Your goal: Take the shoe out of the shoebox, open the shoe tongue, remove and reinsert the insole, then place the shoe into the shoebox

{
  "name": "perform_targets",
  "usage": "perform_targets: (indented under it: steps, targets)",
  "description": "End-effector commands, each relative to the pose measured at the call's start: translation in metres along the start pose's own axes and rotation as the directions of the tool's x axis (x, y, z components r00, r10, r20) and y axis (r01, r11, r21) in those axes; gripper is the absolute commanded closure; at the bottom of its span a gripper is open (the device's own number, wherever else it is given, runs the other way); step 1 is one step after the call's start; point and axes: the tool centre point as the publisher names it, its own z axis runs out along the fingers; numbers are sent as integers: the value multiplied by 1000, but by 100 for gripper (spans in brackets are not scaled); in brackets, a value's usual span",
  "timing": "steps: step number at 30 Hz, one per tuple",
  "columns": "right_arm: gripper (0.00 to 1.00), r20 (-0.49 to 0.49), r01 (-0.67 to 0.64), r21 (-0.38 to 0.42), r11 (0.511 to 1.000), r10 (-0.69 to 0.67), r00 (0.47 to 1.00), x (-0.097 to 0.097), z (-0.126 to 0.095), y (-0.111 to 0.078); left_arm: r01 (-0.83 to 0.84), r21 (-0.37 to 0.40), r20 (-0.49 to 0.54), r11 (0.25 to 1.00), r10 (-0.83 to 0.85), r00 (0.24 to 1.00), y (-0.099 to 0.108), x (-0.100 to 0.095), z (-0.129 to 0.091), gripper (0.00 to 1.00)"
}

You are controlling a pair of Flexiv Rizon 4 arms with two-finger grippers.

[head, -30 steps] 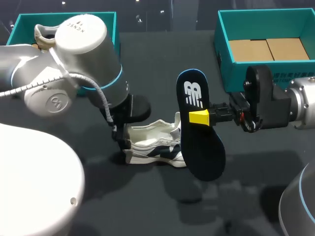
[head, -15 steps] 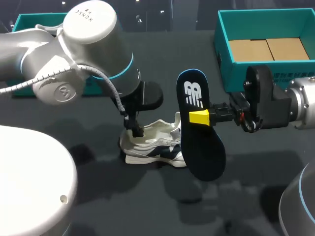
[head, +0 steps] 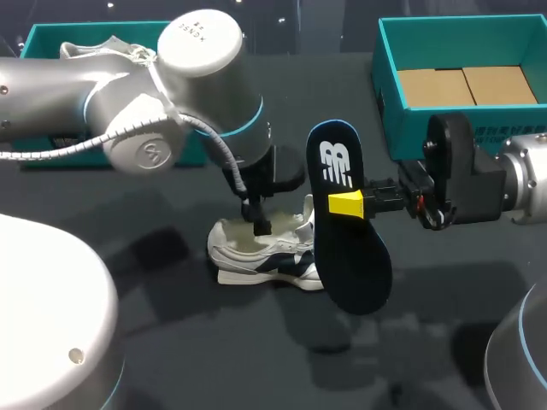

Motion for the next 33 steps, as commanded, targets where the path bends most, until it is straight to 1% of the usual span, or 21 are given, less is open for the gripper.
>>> perform_targets:
  steps: [1, 3, 5, 8, 9, 11, 12, 13, 20, 24, 30, 33]
  targets:
    - [100, 4, -1, 0, 1000, 1, 1000, 1, 1, -1, 18, -37, 8, 999, -17, 1000, -10, 3, 20, 22]
    - [100, 4, -1, 0, 1000, 1, 1000, 1, 1, -1, 28, -36, -5, 999, -29, 1000, -9, 5, 25, 28]
    - [100, 4, -1, 0, 1000, 1, 1000, 1, 1, -1, 35, -32, -24, 999, -36, 999, -7, 7, 29, 38]
    - [100, 4, -1, 0, 1000, 1, 1000, 1, 1, -1, 38, -36, -31, 999, -39, 999, -6, 11, 34, 38]
    - [100, 4, -1, 0, 1000, 1, 1000, 1, 1, -1, 37, -37, -32, 999, -39, 999, -6, 11, 34, 41]
    - [100, 4, -1, 0, 1000, 1, 1000, 1, 1, -1, 40, -41, -38, 998, -42, 998, -5, 12, 36, 56]
    - [100, 4, -1, 0, 1000, 1, 1000, 1, 1, -1, 40, -42, -39, 998, -42, 998, -5, 13, 36, 74]
    - [100, 4, -1, 0, 1000, 1, 1000, 1, 1, -1, 41, -42, -40, 998, -43, 998, -4, 13, 35, 100]
    - [100, 4, -1, 0, 1000, 1, 1000, 1, 1, -1, 21, -40, -59, 999, -23, 998, -1, 18, 30, 100]
    - [100, 4, -1, 0, 1000, 1, 1000, 1, 1, -1, -6, -55, -87, 998, 1, 996, -1, 21, 27, 100]
    - [100, 4, -1, 0, 1000, 1, 1000, 1, 1, -1, -70, -41, -166, 997, 63, 984, -4, 19, 13, 100]
    - [100, 4, -1, 0, 1000, 1, 1000, 1, 1, -1, -102, -27, -170, 994, 95, 981, -6, 19, 8, 100]
